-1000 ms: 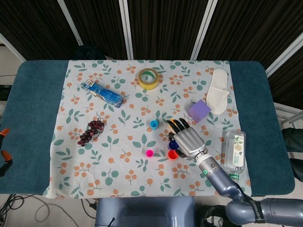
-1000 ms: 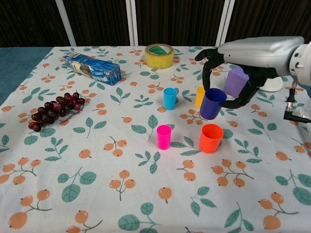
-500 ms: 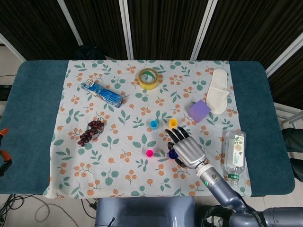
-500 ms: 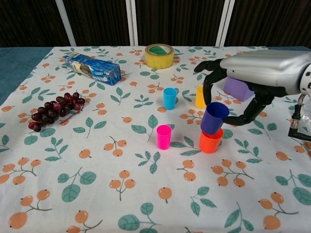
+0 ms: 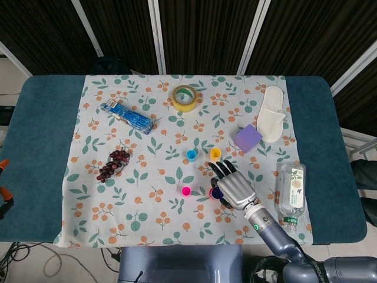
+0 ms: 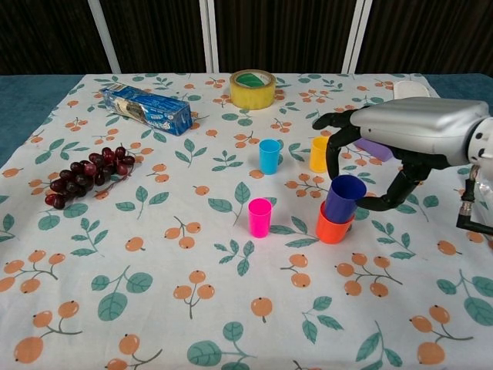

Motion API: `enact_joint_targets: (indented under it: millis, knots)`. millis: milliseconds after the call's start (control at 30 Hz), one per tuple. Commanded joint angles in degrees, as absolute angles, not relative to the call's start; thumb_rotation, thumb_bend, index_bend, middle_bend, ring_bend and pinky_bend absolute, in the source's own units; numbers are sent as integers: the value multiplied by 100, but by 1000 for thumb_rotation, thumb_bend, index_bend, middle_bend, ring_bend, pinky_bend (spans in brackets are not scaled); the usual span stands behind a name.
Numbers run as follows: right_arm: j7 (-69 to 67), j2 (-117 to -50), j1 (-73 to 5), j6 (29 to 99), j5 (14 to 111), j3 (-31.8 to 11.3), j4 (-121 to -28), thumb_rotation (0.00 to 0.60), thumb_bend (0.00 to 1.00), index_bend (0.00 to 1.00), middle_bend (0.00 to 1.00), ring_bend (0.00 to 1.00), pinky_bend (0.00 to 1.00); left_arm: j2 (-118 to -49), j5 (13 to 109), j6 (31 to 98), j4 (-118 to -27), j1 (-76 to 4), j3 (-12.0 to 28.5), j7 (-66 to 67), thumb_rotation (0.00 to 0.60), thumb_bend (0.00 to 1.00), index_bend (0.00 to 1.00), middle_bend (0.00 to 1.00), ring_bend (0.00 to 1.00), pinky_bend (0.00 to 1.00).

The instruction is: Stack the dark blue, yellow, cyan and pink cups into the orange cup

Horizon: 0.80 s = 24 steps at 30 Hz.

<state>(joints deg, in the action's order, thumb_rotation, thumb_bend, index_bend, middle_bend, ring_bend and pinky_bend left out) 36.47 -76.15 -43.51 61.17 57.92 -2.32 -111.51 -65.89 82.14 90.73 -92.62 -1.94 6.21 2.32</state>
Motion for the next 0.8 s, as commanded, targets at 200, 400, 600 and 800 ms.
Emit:
enact_joint_targets:
  millis: [200,400,600,800]
  knots:
    - [3619,-7648,-4343,6018,5758,-177,-11043,600,400,195,0,0,0,-6585,8202,9074,-9264,-191,627,224,600,797,151,26,0,0]
    - [3732,-7656,-4364,6091,5567,-253,-10997,600,400,0,0,0,0,-6583,8207,9086,-9269,-187,629,220,600,797,151,26,0,0]
    - [3698,-7623,-4486,6185,5262,-632,-10854,600,400,33,0,0,0,-6582,8211,9079,-9277,-189,625,227,600,798,151,26,0,0]
    - [3642,-7738,-4817,5998,4626,-1150,-10318,600,400,107,0,0,0,-6580,8200,9089,-9280,-183,631,221,600,798,151,26,0,0]
